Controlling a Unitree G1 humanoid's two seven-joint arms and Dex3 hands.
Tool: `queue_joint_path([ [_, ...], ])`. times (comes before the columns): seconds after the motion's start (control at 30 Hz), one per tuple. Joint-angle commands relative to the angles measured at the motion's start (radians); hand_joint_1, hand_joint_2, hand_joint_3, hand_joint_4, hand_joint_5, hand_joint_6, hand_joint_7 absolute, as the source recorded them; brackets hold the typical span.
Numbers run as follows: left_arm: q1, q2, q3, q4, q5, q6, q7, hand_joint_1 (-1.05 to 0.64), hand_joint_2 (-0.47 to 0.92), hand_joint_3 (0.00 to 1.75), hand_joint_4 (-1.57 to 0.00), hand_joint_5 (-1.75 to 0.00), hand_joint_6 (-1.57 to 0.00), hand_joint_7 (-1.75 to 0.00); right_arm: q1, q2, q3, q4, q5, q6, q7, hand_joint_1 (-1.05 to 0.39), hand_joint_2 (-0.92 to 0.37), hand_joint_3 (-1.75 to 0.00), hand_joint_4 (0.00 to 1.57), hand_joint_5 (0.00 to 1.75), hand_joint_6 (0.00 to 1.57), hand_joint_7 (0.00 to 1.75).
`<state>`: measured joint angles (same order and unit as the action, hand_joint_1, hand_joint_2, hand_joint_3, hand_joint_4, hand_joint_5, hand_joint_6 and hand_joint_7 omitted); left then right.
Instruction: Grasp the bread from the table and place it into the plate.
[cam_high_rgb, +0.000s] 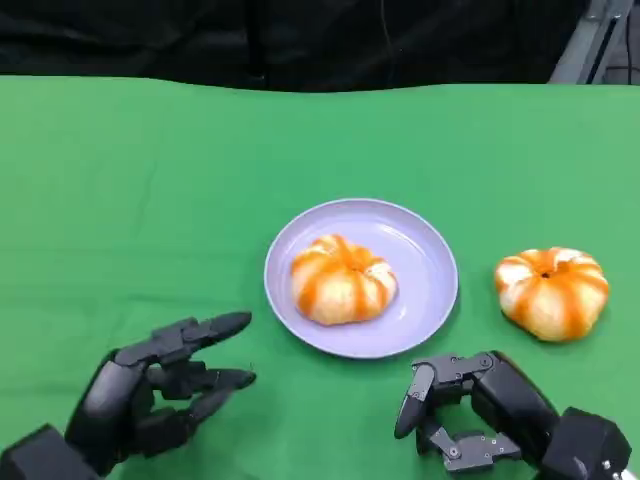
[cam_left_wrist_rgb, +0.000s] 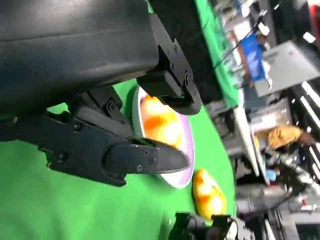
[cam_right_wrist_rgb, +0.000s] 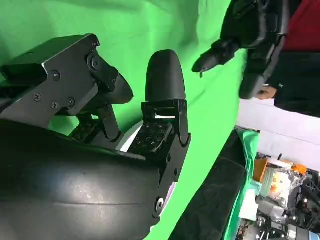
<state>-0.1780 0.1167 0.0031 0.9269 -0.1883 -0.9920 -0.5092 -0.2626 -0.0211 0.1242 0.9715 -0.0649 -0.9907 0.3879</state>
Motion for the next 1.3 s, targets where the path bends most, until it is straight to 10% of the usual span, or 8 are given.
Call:
queue_joint_path([
  [0.03,-0.008,0.005,0.024,0.003,-0.024,0.02,-0.043,-0.27,0.91,0.03,-0.99,0.0,-0.69,0.0,0.002,-0.013,-0.007,0.005,0.013,-0.004,0.005,0.22,-0.55,-1.11,0.99,1.41,0.98,1.1],
  [0.63,-0.012,-0.003,0.016,-0.001,0.14,-0.009,0.077,0.04,0.9,0.04,-1.0,0.0,-0.76,-0.01,0.0,-0.01,-0.008,0.007,0.015,0.001,0.008,0.19,-0.55,-1.11,0.98,1.42,0.98,1.08],
  [0.87,-0.038,-0.009,-0.003,0.035,0.203,-0.028,0.134,0.0,0.92,0.27,-1.23,-0.13,-1.18,-0.08,0.0,-0.009,-0.009,0.002,0.019,0.003,0.013,0.18,-0.54,-1.11,0.98,1.4,0.99,1.08],
  [1.0,-0.048,-0.013,-0.009,0.056,0.21,-0.04,0.139,0.0,0.92,0.48,-0.85,-1.16,-1.27,-0.22,0.0,-0.01,-0.009,0.003,0.017,-0.002,0.011,0.18,-0.54,-1.12,0.98,1.4,0.99,1.08],
  [1.17,-0.054,-0.019,-0.017,0.079,0.217,-0.05,0.144,0.0,0.91,0.55,-0.75,-1.44,-0.91,-1.04,0.002,-0.01,-0.009,0.003,0.018,-0.001,0.011,0.18,-0.54,-1.12,0.98,1.4,0.98,1.08],
  [1.3,-0.058,-0.021,-0.027,0.096,0.232,-0.066,0.155,0.01,0.82,0.7,-0.76,-1.47,-0.86,-1.15,0.0,-0.007,-0.01,0.005,0.028,0.001,0.021,0.18,-0.52,-1.15,0.98,1.4,0.98,1.09],
])
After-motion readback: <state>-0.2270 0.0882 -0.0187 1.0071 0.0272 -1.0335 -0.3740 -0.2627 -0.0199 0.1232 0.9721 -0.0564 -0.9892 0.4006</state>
